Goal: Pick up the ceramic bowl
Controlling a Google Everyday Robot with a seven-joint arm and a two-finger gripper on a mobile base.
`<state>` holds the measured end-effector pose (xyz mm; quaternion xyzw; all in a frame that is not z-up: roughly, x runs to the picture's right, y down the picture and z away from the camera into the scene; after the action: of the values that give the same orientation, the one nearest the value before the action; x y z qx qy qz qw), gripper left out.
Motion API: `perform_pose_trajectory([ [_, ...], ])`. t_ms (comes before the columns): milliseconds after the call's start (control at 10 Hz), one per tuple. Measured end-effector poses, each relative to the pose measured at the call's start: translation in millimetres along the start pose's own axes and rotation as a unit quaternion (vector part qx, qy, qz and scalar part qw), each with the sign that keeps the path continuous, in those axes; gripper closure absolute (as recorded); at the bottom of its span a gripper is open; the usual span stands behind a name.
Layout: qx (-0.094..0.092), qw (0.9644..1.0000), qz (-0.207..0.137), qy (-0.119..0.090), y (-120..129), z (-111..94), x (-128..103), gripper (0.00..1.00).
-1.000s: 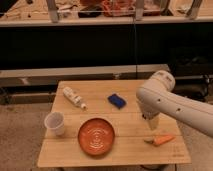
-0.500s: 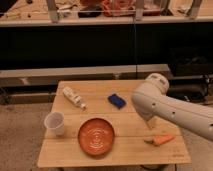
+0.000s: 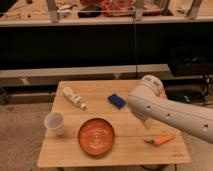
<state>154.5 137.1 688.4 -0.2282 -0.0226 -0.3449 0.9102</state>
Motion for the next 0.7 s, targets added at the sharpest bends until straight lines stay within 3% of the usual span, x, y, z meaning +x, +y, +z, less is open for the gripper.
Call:
perform_pose_trajectory([
  [400, 0.006, 0.9988, -0.049, 0.002, -6, 2, -10, 0.20],
  [700, 0.008, 0.9957, -0.093, 0.002, -11, 6, -20, 0.20],
])
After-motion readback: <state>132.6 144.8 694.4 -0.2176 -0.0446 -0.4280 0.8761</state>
